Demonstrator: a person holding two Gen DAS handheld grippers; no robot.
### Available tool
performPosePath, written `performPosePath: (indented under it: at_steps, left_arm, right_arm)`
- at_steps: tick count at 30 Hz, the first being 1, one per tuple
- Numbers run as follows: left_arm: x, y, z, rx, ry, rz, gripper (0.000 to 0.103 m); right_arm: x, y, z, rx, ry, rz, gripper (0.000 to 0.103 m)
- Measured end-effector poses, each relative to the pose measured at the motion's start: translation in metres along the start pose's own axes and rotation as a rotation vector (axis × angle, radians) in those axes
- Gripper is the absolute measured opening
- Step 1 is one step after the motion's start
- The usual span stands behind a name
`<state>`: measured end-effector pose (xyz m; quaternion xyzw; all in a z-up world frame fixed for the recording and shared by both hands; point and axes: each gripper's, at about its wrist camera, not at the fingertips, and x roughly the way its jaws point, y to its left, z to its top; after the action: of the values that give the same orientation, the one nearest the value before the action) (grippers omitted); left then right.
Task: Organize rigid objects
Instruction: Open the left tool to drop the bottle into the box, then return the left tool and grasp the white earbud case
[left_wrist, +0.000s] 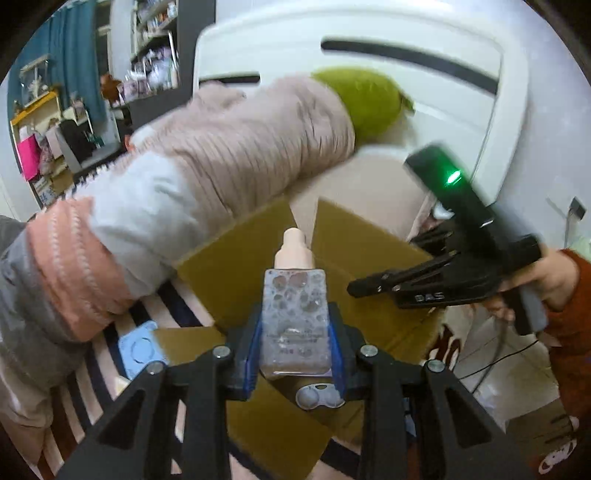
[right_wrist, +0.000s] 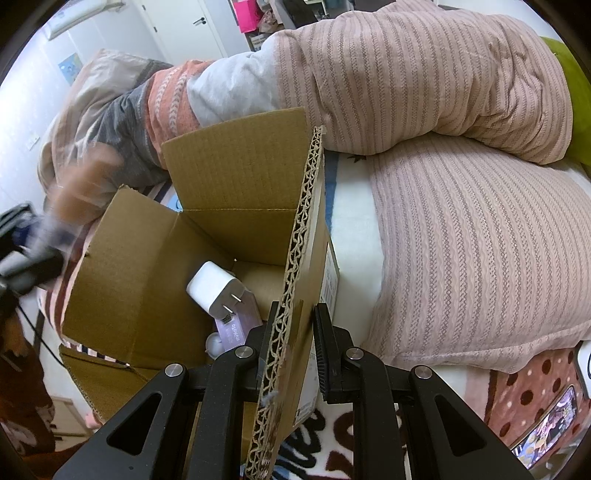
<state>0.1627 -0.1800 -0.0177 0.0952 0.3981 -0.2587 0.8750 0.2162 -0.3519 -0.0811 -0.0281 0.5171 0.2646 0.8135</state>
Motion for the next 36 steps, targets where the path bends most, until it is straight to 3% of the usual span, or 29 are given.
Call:
performPosePath:
  at_steps: [8,10,13,18,27,33,36]
  left_arm:
    - [0.041,-0.01,-0.004,-0.052,0.122,-0.04,0.028]
    - [0.035,-0.004,-0.006,-0.079,0.111,-0.059,0.03]
    - [0.019,0.0,-0.012,-0.08,0.079,-0.058,0.046]
    - [-0.021,0.011,-0.031,-0.09,-0.005,-0.024,0.052]
    - [-0.065,0.057,-0.097,-0.16,-0.063,0.106,0.053]
    - [-0.049,0.07,-0.145,-0.179,-0.041,0.072,0.053]
    - [-0.033,0.066,-0.161,-0.151,-0.022,0.019,0.053]
  right_arm:
    - [0.001,0.002,0.0,-0.01,0.008,-0.009,0.011]
    - [0.002,0.003,0.0,-0.012,0.01,-0.013,0.011]
    - [0.003,0.005,0.0,-0.015,0.016,-0.03,0.011]
    - [-0.001,0.016,0.001,-0.066,0.009,-0.099,0.011]
    - [-0.008,0.036,0.008,-0.154,0.016,-0.267,0.011]
    - [-0.005,0.042,0.011,-0.171,0.041,-0.314,0.011]
    - [-0.003,0.044,0.01,-0.175,0.052,-0.325,0.011]
